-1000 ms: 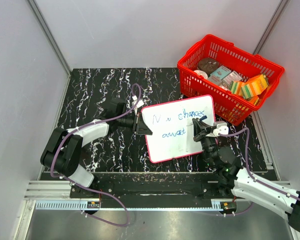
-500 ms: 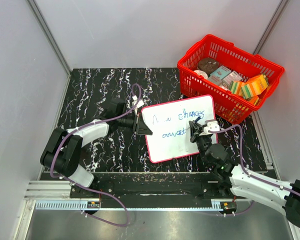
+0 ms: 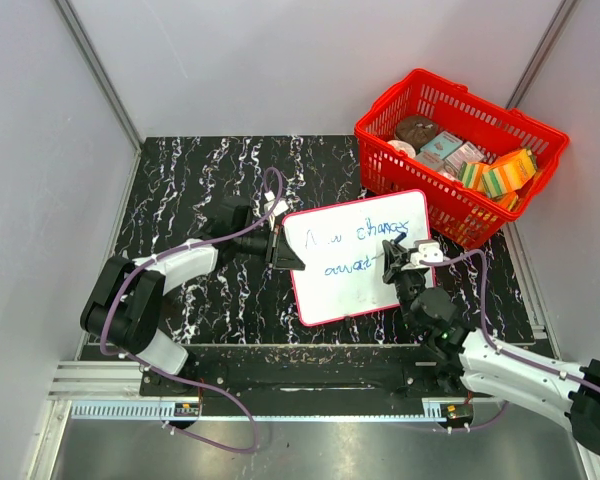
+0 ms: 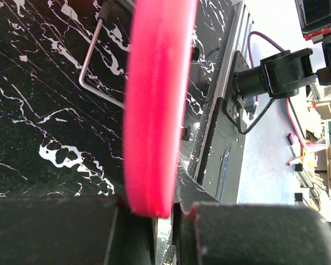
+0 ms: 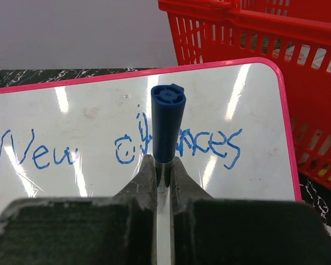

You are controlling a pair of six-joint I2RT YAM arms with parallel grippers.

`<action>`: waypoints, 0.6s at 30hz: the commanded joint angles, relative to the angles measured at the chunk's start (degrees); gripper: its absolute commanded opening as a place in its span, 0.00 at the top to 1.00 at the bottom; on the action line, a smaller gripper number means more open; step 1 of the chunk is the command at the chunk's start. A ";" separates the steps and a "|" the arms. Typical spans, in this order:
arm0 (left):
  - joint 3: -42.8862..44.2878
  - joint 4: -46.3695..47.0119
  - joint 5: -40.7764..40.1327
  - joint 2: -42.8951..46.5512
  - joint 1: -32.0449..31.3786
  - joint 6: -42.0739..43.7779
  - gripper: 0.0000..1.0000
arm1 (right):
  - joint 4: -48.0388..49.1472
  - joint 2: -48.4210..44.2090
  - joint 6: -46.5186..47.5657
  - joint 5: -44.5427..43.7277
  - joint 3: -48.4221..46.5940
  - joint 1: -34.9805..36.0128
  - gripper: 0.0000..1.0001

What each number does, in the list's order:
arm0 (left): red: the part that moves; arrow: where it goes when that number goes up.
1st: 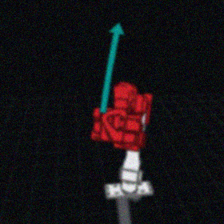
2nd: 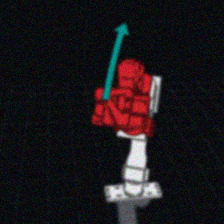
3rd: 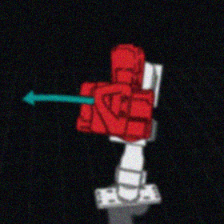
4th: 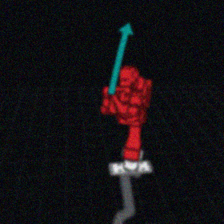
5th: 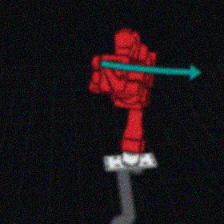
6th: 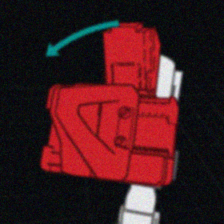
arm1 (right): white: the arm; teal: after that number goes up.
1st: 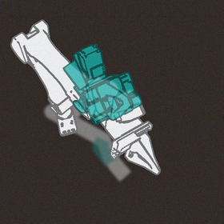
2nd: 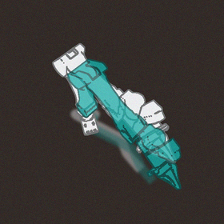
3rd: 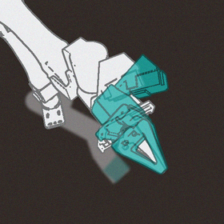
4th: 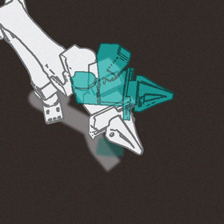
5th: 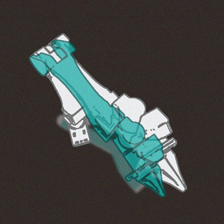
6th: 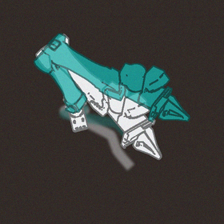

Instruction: Write a sentence on the whiteboard

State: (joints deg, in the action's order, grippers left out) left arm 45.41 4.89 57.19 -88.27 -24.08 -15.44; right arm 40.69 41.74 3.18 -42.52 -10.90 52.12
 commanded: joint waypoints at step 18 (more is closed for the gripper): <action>0.03 -3.13 -11.31 -0.24 -0.97 8.94 1.00 | 5.45 -0.27 3.24 1.56 -1.23 -0.26 1.00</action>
State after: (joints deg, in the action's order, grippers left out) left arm 45.41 4.80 57.06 -88.23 -24.18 -15.42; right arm 42.44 38.24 4.95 -40.95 -10.28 52.07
